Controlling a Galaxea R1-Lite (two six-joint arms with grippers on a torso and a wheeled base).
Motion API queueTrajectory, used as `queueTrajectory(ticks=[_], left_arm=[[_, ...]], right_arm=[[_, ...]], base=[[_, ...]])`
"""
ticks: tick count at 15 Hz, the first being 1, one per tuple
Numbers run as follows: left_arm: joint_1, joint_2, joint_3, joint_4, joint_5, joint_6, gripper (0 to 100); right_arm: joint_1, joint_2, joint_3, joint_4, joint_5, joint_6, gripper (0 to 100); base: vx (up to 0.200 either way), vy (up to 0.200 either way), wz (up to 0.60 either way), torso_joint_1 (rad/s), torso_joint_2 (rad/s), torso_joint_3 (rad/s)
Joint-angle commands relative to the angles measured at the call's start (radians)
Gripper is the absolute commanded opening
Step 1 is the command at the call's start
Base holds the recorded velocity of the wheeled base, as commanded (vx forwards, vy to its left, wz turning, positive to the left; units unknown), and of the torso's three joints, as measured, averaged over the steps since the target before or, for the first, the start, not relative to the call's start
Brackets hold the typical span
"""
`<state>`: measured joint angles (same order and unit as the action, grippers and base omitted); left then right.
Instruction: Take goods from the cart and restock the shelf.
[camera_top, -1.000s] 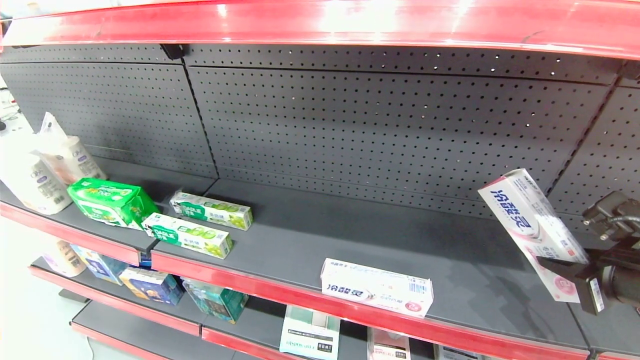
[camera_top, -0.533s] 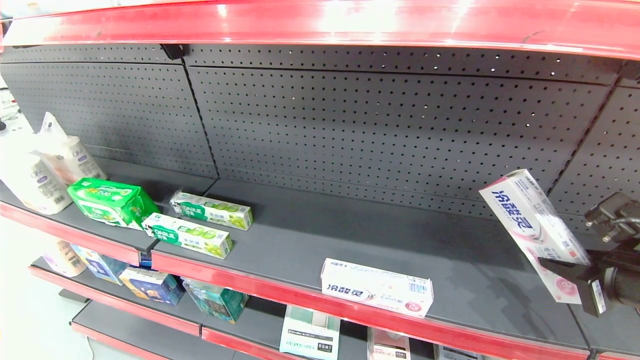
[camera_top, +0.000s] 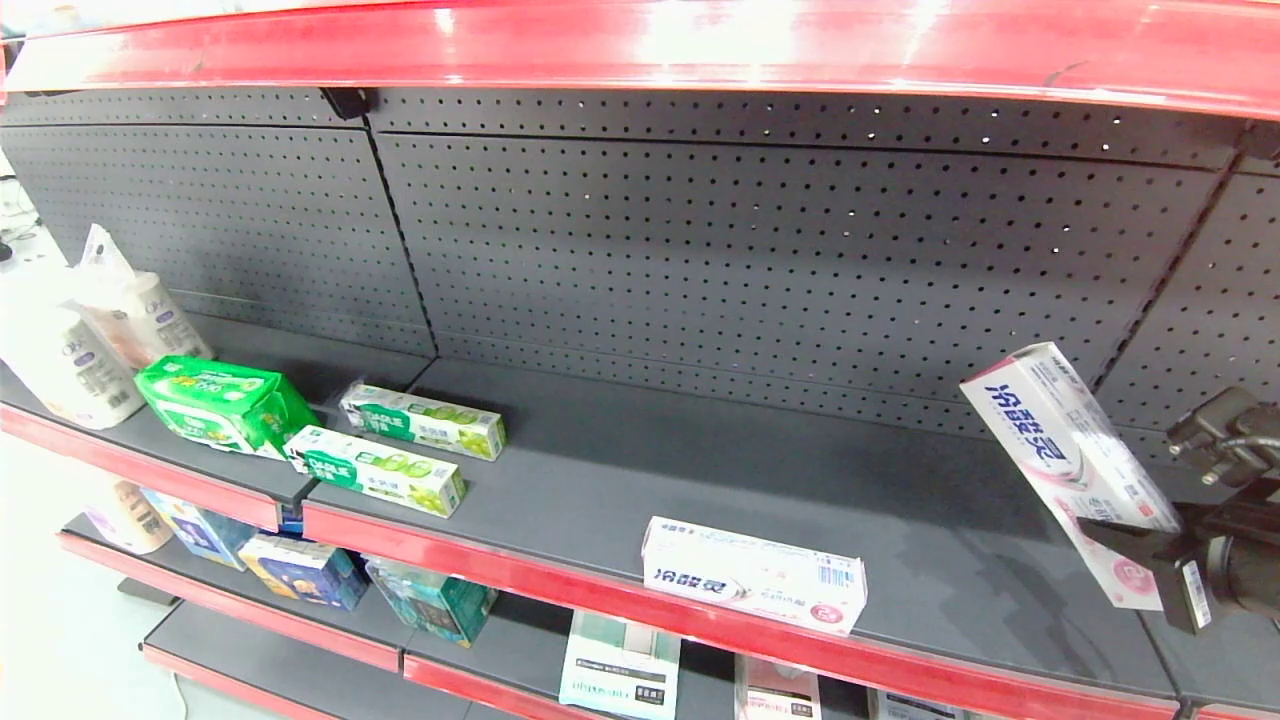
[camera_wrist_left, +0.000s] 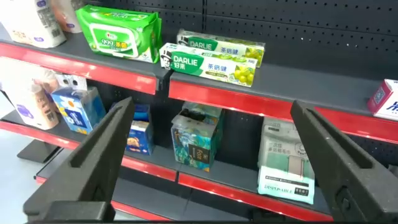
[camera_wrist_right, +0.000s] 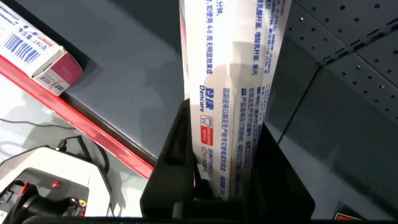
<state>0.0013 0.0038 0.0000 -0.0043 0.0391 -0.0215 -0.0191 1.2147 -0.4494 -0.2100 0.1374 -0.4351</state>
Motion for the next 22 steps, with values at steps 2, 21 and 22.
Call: queueTrajectory(ticks=[2,21,22], left_arm=[[0.000,-0.002,0.000,0.000,0.001,0.000,100],[0.000,-0.002,-0.002,0.000,0.001,0.000,100],[0.000,-0.002,-0.002,0.000,0.001,0.000,100]], right_arm=[[0.001,0.029,-0.011,-0.002,0.001,-0.002,0],[0.018,0.575,-0.302,-0.062,0.226,-0.381,0],[0.018,0.575,-0.302,-0.062,0.226,-0.381,0]], base=[[0.000,0.000,0.00,0.000,0.00,0.000],[0.000,0.000,0.00,0.000,0.00,0.000],[0.000,0.000,0.00,0.000,0.00,0.000]])
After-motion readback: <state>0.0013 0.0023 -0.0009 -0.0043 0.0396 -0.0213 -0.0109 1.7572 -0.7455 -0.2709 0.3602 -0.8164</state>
